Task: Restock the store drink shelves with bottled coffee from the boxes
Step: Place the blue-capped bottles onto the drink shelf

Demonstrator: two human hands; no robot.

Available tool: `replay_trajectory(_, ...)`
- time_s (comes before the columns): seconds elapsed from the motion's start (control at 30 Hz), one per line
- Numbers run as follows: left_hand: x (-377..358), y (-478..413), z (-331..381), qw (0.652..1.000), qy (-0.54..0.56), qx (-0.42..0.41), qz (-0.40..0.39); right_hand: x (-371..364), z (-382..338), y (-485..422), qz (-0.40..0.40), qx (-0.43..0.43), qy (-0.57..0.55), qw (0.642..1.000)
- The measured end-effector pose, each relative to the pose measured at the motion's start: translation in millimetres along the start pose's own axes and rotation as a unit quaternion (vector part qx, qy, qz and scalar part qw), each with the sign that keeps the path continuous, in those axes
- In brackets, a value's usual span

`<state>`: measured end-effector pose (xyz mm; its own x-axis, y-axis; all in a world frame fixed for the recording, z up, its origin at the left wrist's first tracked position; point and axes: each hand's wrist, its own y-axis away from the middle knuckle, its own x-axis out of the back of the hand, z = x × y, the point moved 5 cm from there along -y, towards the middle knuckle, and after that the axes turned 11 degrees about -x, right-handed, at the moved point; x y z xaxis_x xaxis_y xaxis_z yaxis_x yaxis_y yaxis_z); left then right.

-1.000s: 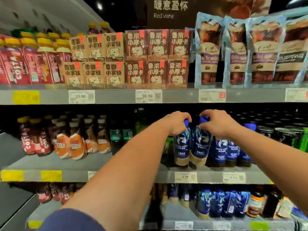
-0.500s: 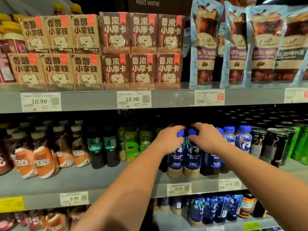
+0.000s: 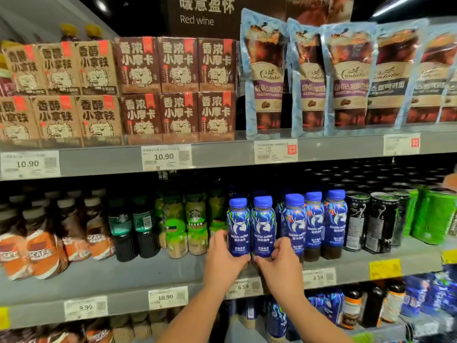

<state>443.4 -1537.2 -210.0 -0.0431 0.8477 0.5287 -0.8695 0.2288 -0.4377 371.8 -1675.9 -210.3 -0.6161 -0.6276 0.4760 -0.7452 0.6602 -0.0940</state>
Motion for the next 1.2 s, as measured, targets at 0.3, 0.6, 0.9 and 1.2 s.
replay_trajectory(0.3, -6, -1, -13, 0.999, -0.023, 0.028, 0.01, -5, 16, -1, 0.024, 0.0, 0.008, 1.0)
replay_trajectory(0.6, -6, -2, -12, 0.997, -0.058, 0.047, 0.001, -7, 16, -4, 0.043, -0.001, 0.036, 0.998)
replay_trajectory(0.9, -5, -8, -14, 0.996, -0.055, 0.058, -0.027, -9, 15, -3, 0.065, -0.022, 0.045, 0.997)
replay_trajectory(1.2, -16, -16, -23, 0.992, -0.088, 0.081, -0.045, -11, 14, -2, 0.089, -0.023, 0.083, 0.992)
